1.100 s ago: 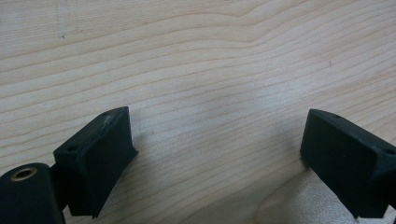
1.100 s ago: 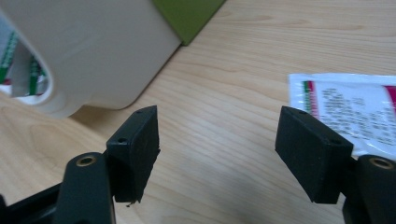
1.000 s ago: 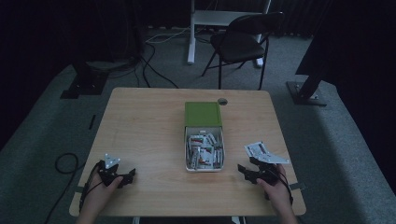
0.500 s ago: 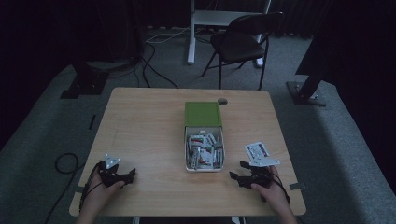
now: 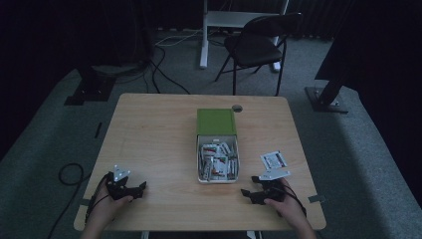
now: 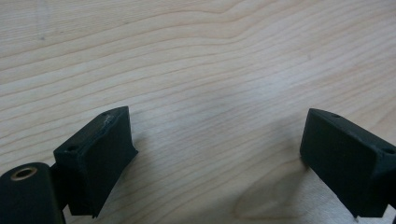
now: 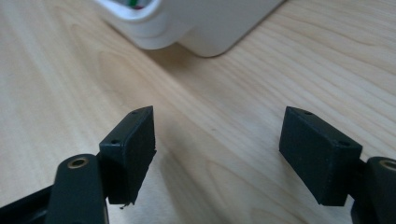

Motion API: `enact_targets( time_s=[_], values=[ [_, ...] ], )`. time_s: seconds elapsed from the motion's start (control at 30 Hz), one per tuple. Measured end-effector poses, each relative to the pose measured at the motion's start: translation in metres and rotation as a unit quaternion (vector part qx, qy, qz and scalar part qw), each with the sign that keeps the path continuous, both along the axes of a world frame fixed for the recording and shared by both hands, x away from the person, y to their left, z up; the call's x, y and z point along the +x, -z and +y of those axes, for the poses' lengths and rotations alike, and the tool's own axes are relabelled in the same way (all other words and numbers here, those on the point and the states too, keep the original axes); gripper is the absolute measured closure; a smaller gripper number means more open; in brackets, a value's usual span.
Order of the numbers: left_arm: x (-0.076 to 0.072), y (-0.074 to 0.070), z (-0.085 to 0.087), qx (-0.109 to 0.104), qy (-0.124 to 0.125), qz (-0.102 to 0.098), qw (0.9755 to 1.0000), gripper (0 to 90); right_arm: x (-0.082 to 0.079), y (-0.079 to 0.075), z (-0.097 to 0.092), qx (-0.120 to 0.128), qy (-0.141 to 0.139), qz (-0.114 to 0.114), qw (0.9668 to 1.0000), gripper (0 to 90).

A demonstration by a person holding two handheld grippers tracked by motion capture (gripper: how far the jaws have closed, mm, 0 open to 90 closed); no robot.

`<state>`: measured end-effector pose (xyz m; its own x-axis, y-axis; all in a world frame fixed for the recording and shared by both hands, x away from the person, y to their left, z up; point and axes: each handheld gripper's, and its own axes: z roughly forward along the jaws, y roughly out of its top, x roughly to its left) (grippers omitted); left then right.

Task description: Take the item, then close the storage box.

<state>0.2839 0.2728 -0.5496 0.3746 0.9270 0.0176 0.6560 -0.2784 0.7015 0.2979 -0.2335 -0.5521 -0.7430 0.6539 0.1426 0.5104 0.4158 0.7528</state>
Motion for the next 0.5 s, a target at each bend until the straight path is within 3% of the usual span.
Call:
enact_targets(
  time_s=[0.07,0.2,0.3,0.5],
  values=[
    [-0.001,0.000,-0.002,0.000,0.010,0.000,1.0000,10.2,0.000,0.000,0.001,-0.002,-0.005,0.003,1.0000,16.8],
    [-0.003,-0.001,-0.007,0.005,0.030,0.001,0.9996,10.2,-0.001,0.000,0.003,-0.013,-0.008,-0.003,0.9999,16.0],
    [-0.004,-0.002,-0.011,0.012,0.041,0.002,0.9991,10.2,0.000,0.000,0.003,-0.018,0.023,-0.007,0.9996,15.9],
    [-0.008,-0.005,-0.022,0.014,0.074,0.003,0.9971,10.2,0.002,0.000,0.002,-0.016,0.024,-0.006,0.9996,15.9]
  ],
)
